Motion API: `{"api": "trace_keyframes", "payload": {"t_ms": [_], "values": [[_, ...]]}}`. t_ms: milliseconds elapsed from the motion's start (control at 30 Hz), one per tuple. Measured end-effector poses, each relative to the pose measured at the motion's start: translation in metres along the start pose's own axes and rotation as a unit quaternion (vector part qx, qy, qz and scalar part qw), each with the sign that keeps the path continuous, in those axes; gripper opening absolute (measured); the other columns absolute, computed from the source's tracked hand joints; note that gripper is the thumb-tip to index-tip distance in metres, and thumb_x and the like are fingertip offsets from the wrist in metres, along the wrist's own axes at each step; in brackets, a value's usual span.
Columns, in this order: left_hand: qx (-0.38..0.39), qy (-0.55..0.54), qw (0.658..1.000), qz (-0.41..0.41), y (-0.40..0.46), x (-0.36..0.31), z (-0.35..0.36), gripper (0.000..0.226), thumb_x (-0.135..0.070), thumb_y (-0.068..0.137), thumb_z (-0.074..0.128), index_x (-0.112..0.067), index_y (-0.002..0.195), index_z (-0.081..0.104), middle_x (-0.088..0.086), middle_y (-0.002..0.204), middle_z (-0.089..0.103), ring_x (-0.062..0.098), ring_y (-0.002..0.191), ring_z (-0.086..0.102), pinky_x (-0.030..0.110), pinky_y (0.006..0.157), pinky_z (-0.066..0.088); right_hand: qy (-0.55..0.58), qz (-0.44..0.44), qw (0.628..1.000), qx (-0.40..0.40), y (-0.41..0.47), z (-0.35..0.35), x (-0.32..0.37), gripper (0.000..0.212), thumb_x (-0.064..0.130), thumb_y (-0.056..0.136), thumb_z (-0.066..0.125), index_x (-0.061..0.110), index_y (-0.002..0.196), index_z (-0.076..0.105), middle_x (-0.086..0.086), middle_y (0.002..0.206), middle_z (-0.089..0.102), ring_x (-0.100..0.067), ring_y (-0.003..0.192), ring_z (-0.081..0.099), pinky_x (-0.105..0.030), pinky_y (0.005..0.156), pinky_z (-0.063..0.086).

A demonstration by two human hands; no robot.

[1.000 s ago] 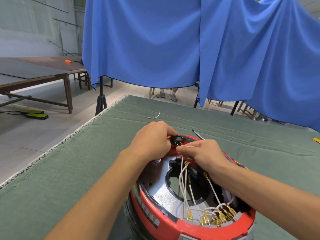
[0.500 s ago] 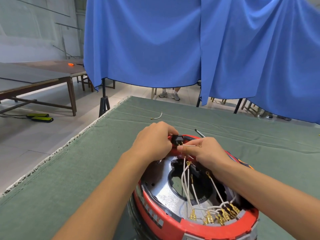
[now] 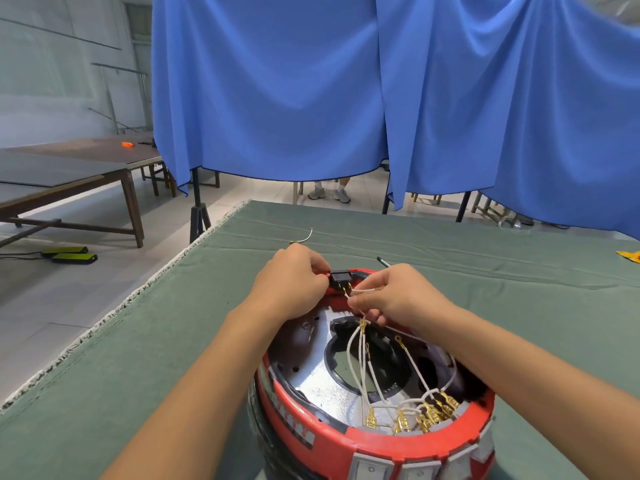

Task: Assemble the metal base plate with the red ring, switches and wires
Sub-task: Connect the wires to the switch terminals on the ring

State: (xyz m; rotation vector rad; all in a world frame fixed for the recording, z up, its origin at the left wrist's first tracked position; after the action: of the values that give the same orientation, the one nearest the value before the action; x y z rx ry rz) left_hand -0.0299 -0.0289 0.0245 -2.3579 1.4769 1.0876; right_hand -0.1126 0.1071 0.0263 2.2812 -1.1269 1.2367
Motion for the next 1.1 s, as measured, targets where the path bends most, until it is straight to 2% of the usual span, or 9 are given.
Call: {"api": "trace_keyframes", "payload": {"t_ms": [133, 300, 467, 567, 667, 733, 833, 933, 1100], "values": [[-0.016, 0.035, 0.999, -0.035, 0.001, 0.002, 0.000, 0.017, -0.024, 0.080, 0.057, -0.026, 0.084, 0.074, 0.000, 0.086, 0.072, 0.025, 0.089, 0.063, 0.037, 0.079, 0.054, -0.077, -0.041, 0.994, -0.070, -0.004, -0.024, 0.012, 0.033, -0.008, 0.085, 0.044, 0.015, 0.079, 0.067, -0.012, 0.070, 0.072, -0.017, 0.054, 0.069, -0.031, 0.058, 0.060], [-0.026, 0.069, 0.997, -0.033, -0.001, -0.001, 0.000, 0.025, -0.034, 0.086, 0.052, -0.019, 0.081, 0.072, 0.005, 0.079, 0.069, 0.030, 0.087, 0.060, 0.036, 0.077, 0.051, -0.303, -0.116, 0.928, -0.181, 0.004, -0.029, 0.005, 0.019, 0.019, 0.088, 0.053, 0.025, 0.095, 0.070, 0.007, 0.099, 0.069, -0.018, 0.095, 0.061, -0.032, 0.076, 0.050], [-0.034, 0.062, 0.997, -0.016, 0.003, 0.001, -0.001, 0.026, -0.023, 0.084, 0.054, -0.006, 0.070, 0.067, 0.021, 0.073, 0.061, 0.031, 0.071, 0.056, 0.039, 0.069, 0.050, -0.331, -0.155, 0.914, -0.174, 0.026, -0.016, -0.003, 0.027, 0.039, 0.096, 0.047, 0.024, 0.093, 0.070, 0.003, 0.096, 0.069, -0.021, 0.100, 0.054, -0.032, 0.068, 0.041], [-0.015, -0.025, 0.997, -0.069, 0.016, 0.008, -0.001, 0.030, -0.023, 0.085, 0.056, -0.009, 0.059, 0.057, 0.018, 0.058, 0.048, 0.020, 0.055, 0.040, 0.029, 0.051, 0.039, -0.333, -0.139, 0.926, -0.112, 0.032, -0.014, -0.007, 0.041, 0.048, 0.099, 0.035, 0.020, 0.081, 0.059, -0.004, 0.095, 0.068, -0.029, 0.094, 0.059, -0.034, 0.069, 0.039], [0.017, -0.188, 0.966, -0.175, 0.041, 0.028, -0.004, 0.029, -0.025, 0.089, 0.054, -0.008, 0.074, 0.072, 0.002, 0.055, 0.064, 0.011, 0.037, 0.048, 0.011, 0.035, 0.032, -0.343, -0.148, 0.922, -0.106, 0.033, -0.013, -0.010, 0.042, 0.049, 0.100, 0.029, 0.024, 0.075, 0.051, -0.007, 0.094, 0.067, -0.032, 0.093, 0.060, -0.034, 0.067, 0.036], [-0.005, -0.220, 0.955, -0.198, 0.063, 0.048, 0.001, 0.021, -0.017, 0.090, 0.055, -0.004, 0.080, 0.069, 0.005, 0.060, 0.065, 0.009, 0.033, 0.046, 0.011, 0.036, 0.031, -0.337, -0.156, 0.922, -0.111, 0.035, -0.013, -0.010, 0.040, 0.047, 0.100, 0.028, 0.025, 0.075, 0.049, -0.007, 0.095, 0.067, -0.032, 0.094, 0.060, -0.034, 0.067, 0.034], [-0.070, -0.151, 0.970, -0.179, 0.095, 0.077, 0.016, 0.012, -0.008, 0.086, 0.058, -0.010, 0.079, 0.067, 0.014, 0.081, 0.069, 0.022, 0.054, 0.059, 0.025, 0.053, 0.047, -0.336, -0.170, 0.920, -0.111, 0.039, -0.011, -0.011, 0.040, 0.046, 0.101, 0.026, 0.023, 0.075, 0.047, -0.005, 0.087, 0.064, -0.030, 0.091, 0.060, -0.033, 0.068, 0.035], [-0.079, 0.041, 0.987, -0.131, 0.121, 0.093, 0.029, 0.028, -0.022, 0.087, 0.057, -0.021, 0.114, 0.062, 0.005, 0.111, 0.066, 0.027, 0.104, 0.060, 0.038, 0.091, 0.047, -0.327, -0.171, 0.922, -0.115, 0.041, -0.010, -0.013, 0.041, 0.045, 0.101, 0.027, 0.023, 0.073, 0.047, -0.001, 0.080, 0.058, -0.027, 0.083, 0.055, -0.033, 0.067, 0.033], [-0.014, 0.272, 0.961, -0.057, 0.147, 0.099, 0.049, 0.050, -0.047, 0.094, 0.042, -0.028, 0.140, 0.036, 0.012, 0.134, 0.040, 0.036, 0.111, 0.056, 0.044, 0.090, 0.043, -0.316, -0.172, 0.925, -0.120, 0.044, -0.009, -0.014, 0.042, 0.045, 0.100, 0.028, 0.022, 0.069, 0.044, 0.001, 0.075, 0.052, -0.026, 0.076, 0.049, -0.034, 0.066, 0.033]]}}
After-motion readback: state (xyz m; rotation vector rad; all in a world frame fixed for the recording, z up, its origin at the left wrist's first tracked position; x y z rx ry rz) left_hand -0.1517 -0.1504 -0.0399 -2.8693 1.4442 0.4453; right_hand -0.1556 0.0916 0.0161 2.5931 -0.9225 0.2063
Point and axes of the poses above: each hand's wrist, its own y-axis towards the middle knuckle, its own z-axis out of the palm, x = y × z, the point moved 1 cm from there along y, towards the middle knuckle
